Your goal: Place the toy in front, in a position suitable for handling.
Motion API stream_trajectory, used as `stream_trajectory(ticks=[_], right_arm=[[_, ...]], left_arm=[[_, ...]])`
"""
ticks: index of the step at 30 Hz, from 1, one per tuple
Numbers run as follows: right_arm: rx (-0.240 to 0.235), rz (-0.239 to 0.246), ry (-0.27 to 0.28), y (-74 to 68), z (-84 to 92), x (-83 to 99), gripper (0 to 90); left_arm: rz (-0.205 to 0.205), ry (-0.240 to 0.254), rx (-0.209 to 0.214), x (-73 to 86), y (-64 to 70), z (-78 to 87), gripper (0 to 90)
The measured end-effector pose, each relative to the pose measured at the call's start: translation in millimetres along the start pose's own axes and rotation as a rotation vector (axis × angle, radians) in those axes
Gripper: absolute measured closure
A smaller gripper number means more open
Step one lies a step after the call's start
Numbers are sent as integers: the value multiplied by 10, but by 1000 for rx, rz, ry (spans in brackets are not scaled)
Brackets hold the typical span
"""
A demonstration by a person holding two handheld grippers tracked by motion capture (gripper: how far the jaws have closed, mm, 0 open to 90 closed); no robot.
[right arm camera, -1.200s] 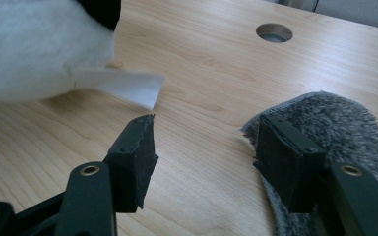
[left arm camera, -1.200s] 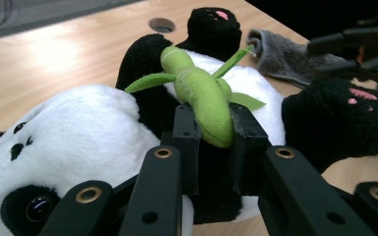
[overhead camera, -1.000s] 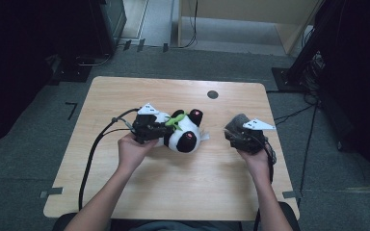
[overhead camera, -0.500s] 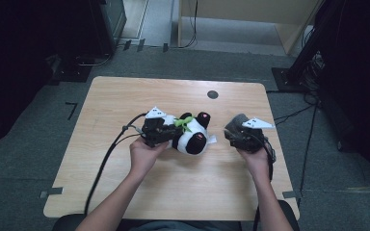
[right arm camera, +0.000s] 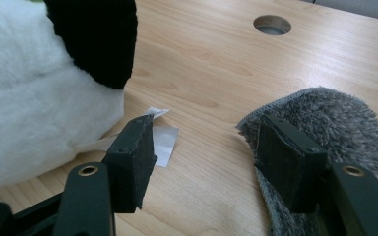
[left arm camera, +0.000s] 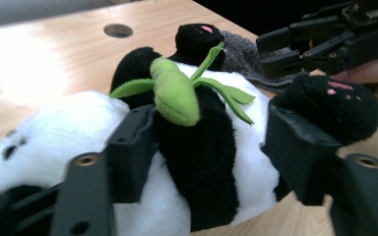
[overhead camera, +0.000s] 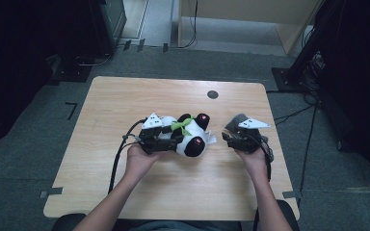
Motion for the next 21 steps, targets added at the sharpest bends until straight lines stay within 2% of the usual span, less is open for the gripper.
stream_trajectory(ticks=[2,5,10,16,18,21], right_arm=[[4,6,-13,1,-1,17,395],[14,4,-11,17,13,24,395],[41,-2,-5,77,56,23,395],[65,-46,28,197,112,-2,405],[70,-55,21,252,103,-1,403],[77,-75,19,343,84,-7,400]], left_arm=[[-13,-6,-2,14,-12,41,323],[33,-3,28,13,-58,119,299],[15,0,-32,69,-234,282,233],[81,0,-27,230,-462,416,223],[91,-5,-24,266,-497,442,219],[84,-18,-19,342,-523,483,212]])
Point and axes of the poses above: each handheld gripper's, and its own axes: z roughly backward along the jaws, x roughly out of its underside, y roughly to its right, the point moved 7 cm from there along -z, roughly forward along the jaws, and after that the axes turned 3 degrees about -x, right-handed, at the moved point
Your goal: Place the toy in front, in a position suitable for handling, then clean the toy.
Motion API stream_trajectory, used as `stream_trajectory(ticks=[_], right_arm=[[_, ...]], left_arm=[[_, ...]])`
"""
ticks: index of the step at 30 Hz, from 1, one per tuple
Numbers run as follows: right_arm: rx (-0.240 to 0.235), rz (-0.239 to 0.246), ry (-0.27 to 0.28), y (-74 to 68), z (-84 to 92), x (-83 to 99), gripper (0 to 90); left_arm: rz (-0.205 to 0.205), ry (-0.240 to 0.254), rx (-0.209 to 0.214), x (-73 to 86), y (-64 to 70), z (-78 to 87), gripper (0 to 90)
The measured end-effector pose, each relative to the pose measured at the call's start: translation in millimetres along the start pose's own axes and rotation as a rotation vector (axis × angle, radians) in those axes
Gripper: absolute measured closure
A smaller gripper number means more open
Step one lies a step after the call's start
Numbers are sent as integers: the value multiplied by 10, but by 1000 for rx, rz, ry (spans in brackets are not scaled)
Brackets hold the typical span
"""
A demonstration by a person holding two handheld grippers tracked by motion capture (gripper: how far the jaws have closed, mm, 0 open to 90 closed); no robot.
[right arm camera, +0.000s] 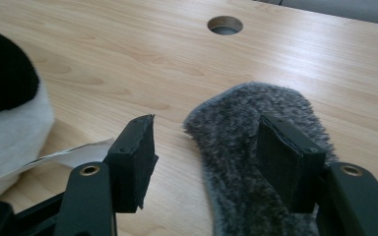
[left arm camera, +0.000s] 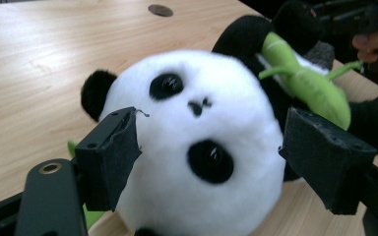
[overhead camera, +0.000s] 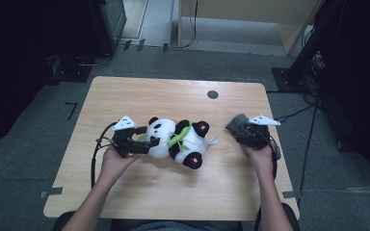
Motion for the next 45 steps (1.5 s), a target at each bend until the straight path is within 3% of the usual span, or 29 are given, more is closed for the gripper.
stream_trajectory(ticks=[4,8,9,11,13,15,22,26,28,35,42,45], right_arm=[[18,-1,-17,124,-59,0,399],[65,42,-66,260,-126,36,388],[73,51,-69,296,-134,44,388],[84,14,-73,366,-135,76,391],[77,-32,-67,424,-128,105,393],[74,-37,-56,450,-122,120,394],[43,-37,-99,448,-243,255,412],[48,-14,-155,441,-344,337,466],[57,-4,-153,447,-358,342,507],[39,-57,-152,488,-330,347,694],[-7,-110,-151,453,-261,273,723],[-23,-102,-144,395,-235,217,724]], left_arm=[[5,-2,3,77,-19,51,203],[-17,26,-5,54,-25,57,189],[-6,22,6,57,-19,42,187],[-2,9,26,75,-6,11,176],[-2,-7,16,99,-9,-37,137],[2,-14,23,126,-21,-83,127],[24,-3,27,147,-36,-163,126],[23,2,23,164,-62,-187,126],[16,4,23,178,-66,-200,125],[27,6,22,201,-78,-235,110],[5,13,16,214,-84,-260,105],[10,15,16,217,-90,-267,98]])
Point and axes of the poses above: each handheld gripper's, and its own axes: z roughly backward along the jaws, x roughly out of its underside, y roughly to its right, the point moved 7 cm from there along -z, roughly forward along the jaws, and after that the axes turned 3 degrees about -x, right-handed, at the moved point
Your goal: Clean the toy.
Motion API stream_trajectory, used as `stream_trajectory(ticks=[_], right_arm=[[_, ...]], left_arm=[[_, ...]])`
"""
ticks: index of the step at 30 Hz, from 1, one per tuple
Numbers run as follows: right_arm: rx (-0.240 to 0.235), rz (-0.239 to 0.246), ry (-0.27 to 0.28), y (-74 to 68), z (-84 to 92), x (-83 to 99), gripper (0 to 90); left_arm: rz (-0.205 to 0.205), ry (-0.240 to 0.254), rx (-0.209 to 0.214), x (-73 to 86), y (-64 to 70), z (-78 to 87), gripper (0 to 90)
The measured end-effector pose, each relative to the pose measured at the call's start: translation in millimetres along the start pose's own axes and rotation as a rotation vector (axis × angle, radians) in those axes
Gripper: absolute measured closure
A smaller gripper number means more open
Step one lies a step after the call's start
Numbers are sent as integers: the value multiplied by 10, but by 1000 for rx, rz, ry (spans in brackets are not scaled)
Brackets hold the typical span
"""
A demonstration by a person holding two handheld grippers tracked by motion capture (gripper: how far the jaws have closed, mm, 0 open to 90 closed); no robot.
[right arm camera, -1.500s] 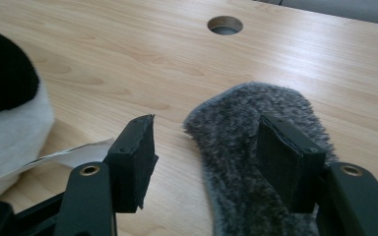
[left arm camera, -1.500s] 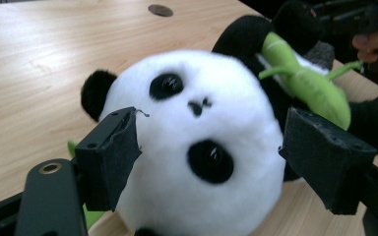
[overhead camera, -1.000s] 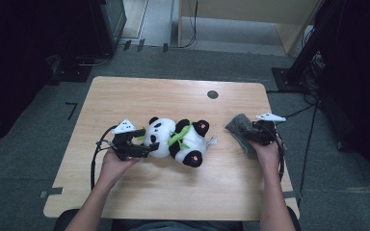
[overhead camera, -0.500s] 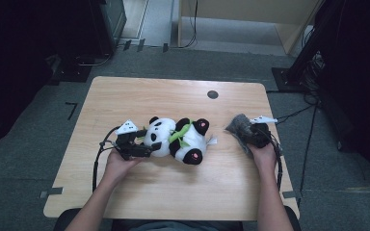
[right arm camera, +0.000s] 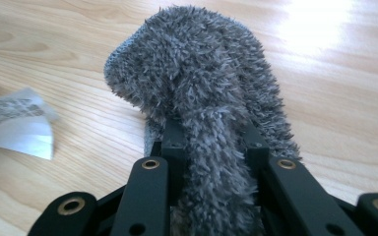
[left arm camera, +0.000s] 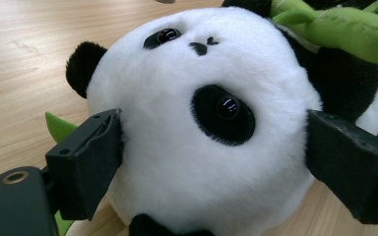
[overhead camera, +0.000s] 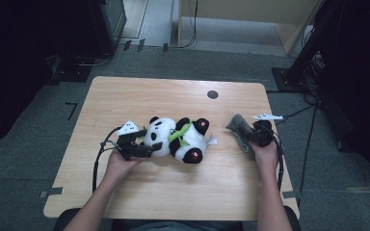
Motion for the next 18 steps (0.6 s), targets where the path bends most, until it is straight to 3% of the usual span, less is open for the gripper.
stream_trajectory(ticks=[5,10,18], right_arm=[[-39,22,12,-162,27,-82,723],[-87,32,31,-305,36,-153,721],[-119,69,45,-506,77,-235,719]], left_arm=[[19,25,8,20,-10,-6,90],[13,42,5,33,-10,-6,87],[-1,51,1,65,-27,-50,24]])
Point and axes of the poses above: each handheld gripper's, and its own axes: z roughly backward along the jaws, x roughly out of its underside, y roughly to its right, the point moved 7 cm from there along -z, roughly forward along the jaws, and after that the axes turned 3 degrees about -x, right-handed, at the moved point
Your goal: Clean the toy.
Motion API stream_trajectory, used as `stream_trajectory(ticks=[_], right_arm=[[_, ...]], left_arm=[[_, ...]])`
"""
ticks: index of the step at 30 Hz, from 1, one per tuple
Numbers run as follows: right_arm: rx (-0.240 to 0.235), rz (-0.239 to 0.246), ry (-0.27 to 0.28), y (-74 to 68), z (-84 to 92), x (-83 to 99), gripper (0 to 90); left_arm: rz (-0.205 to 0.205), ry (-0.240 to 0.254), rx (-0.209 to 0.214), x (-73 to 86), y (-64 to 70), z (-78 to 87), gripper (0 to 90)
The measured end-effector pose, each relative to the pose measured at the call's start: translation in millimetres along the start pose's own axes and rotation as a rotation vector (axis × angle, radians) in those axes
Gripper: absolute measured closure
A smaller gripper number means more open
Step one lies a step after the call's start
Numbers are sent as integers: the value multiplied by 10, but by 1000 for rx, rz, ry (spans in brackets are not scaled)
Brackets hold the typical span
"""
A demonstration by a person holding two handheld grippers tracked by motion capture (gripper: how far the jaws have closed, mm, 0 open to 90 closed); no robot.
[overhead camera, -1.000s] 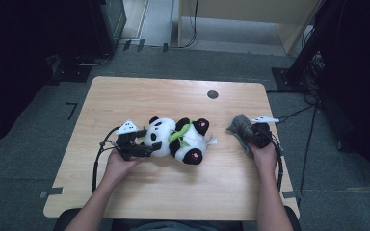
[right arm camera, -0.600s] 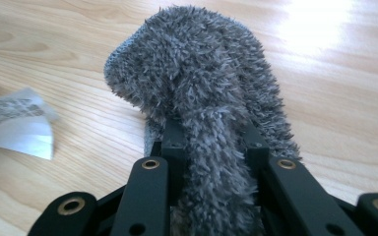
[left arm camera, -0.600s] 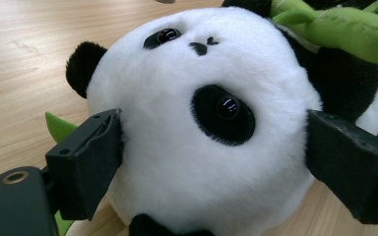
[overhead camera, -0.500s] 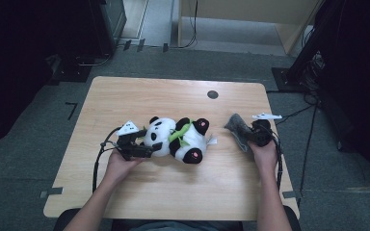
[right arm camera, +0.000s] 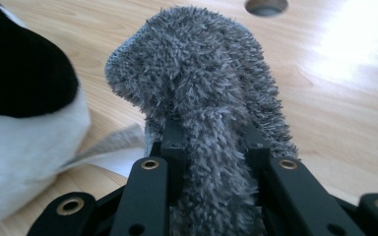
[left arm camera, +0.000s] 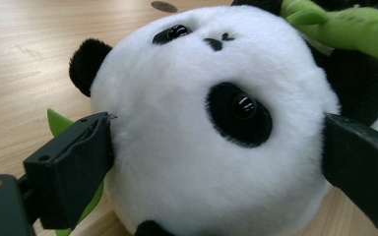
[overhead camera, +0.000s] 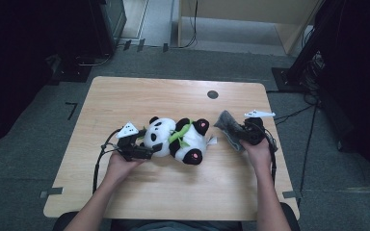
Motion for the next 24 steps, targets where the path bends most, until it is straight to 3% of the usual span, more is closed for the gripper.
stream_trajectory(ticks=[6,10,16,19,24], right_arm=[[-10,23,12,-116,19,-79,715],[-19,39,25,-207,44,-150,713],[-31,61,43,-303,53,-264,709],[-37,61,44,-340,37,-332,710],[-59,59,47,-412,9,-417,711]], left_arm=[[-22,3,14,5,-17,-16,15],[-8,-26,34,32,-33,-31,2],[-2,-73,22,92,-30,-51,14],[3,-65,23,89,-34,-40,124],[13,-64,-26,72,-8,-11,305]])
Point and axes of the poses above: each handheld gripper's, and its own axes: z roughly backward along the jaws, x roughly out of its underside, y roughly to its right, the point moved 7 cm from there along -z, roughly forward along the jaws, and after that the axes turned 3 degrees about -x, right-handed, at the moved point
